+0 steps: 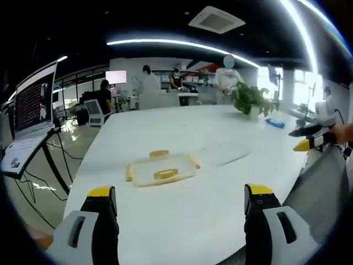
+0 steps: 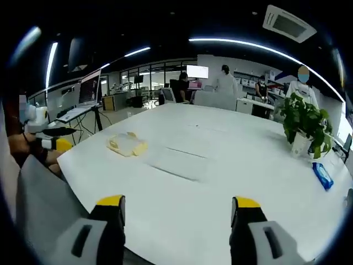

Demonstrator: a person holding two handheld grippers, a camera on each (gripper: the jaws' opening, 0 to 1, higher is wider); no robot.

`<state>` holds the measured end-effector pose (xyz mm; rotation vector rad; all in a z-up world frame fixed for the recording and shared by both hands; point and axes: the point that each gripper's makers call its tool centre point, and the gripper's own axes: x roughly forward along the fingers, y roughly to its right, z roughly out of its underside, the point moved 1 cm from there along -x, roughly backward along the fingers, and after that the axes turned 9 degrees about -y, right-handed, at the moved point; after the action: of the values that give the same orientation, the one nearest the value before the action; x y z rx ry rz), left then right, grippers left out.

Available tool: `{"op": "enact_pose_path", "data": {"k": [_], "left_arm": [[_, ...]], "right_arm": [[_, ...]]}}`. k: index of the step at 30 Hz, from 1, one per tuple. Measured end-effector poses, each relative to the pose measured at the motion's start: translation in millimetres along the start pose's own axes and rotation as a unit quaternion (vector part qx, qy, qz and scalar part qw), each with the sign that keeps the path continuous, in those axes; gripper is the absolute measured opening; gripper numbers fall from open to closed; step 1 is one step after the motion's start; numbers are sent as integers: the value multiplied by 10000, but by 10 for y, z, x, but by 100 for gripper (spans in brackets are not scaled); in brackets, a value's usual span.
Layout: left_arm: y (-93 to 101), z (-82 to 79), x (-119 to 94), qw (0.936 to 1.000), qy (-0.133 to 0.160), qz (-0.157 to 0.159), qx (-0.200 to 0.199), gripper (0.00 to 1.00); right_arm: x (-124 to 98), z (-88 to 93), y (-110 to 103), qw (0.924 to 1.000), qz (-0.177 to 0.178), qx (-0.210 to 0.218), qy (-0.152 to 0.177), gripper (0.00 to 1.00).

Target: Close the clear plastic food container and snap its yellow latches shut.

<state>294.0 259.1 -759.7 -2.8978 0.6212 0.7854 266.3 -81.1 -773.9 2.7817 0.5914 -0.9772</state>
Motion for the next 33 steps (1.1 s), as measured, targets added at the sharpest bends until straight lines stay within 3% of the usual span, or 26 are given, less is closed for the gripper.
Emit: {"op": "enact_pose_path", "data": {"k": [10,15,20,27,33], "left_arm": [[-21,96,37,9999,-56,79,-65,94],[-11,56,51,9999,-5,134,-69,94],[48,42,42,9991,9,389,-146,95],[28,102,37,9990,-104,429,-91,93],[29,58,44,9988,-25,478,-88,91]], "right_arm": [[56,17,-88,9995,-110,-259,-134,79],[59,-10,-87,9996,-172,-177,-105,79],[59,-12,-80,9997,-139,-158,-140,79],[85,-10,-148,9995,-205,-189,-173,79],[124,8,-206,9990,-284,-220,-251,79]]}}
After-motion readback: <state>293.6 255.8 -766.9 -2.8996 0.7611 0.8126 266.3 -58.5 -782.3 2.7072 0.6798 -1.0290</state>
